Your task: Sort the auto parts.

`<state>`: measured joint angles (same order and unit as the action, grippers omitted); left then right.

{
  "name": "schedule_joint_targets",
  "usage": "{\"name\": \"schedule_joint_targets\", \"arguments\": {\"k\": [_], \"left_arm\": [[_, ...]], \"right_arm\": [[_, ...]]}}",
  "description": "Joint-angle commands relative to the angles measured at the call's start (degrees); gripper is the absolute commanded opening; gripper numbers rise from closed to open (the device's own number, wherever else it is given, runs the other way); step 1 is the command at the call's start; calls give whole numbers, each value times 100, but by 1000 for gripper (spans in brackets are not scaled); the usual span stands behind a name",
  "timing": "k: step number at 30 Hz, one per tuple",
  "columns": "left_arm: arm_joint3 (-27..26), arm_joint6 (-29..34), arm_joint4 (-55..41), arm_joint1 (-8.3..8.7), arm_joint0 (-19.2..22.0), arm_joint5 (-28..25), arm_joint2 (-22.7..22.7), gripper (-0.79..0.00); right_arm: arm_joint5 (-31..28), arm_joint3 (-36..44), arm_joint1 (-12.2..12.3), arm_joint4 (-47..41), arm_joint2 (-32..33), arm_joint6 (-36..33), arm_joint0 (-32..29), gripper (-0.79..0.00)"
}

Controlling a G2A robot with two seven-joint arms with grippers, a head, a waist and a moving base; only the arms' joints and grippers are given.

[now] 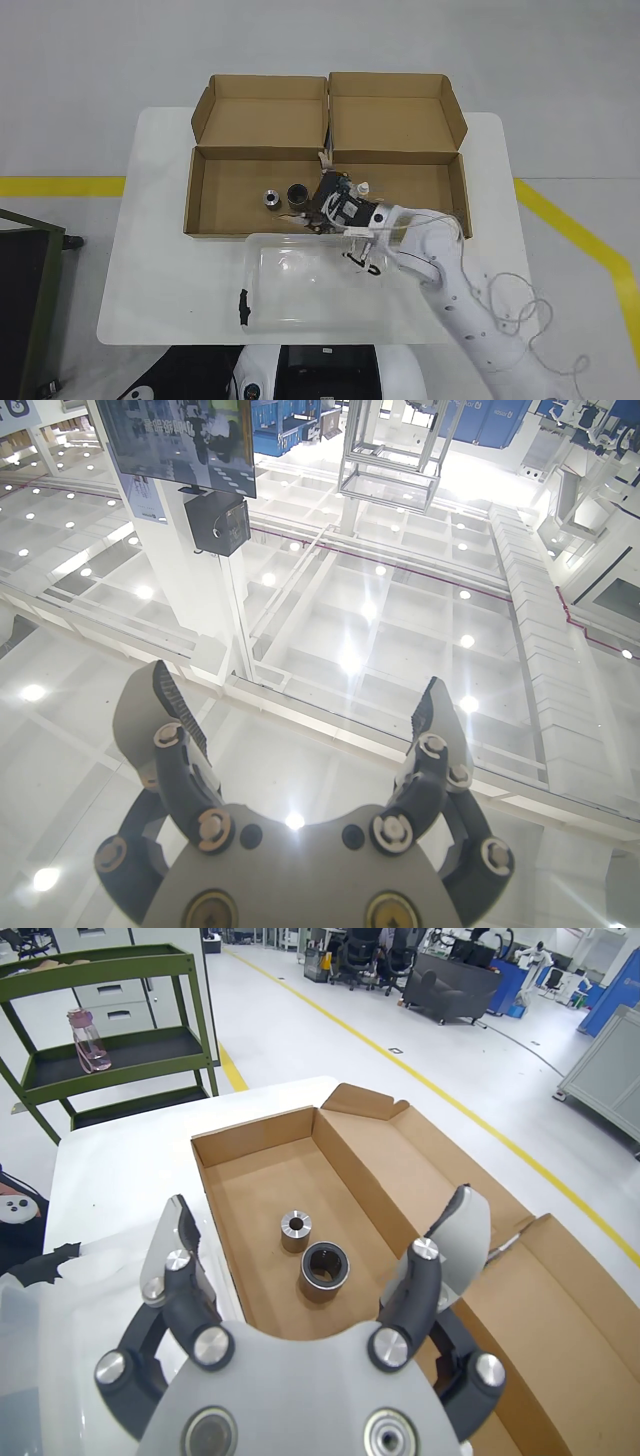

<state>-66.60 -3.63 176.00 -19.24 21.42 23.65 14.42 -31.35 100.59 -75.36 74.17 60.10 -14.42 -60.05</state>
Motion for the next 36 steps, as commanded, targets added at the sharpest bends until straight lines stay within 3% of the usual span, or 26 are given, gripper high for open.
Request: {"name": "schedule_joint_targets", "arguments": {"k": [1, 21, 36], "left_arm": [[0, 0, 0, 0, 0, 0, 0, 0], [0, 0, 0, 0, 0, 0, 0, 0], [0, 0, 0, 0, 0, 0, 0, 0]], "right_arm": [[-57, 161, 50, 38, 234, 183, -185, 0], [-261, 1066, 472, 639, 2487, 1926, -2453, 0], [6, 1250, 601, 772, 3683, 3005, -3995, 0]]}}
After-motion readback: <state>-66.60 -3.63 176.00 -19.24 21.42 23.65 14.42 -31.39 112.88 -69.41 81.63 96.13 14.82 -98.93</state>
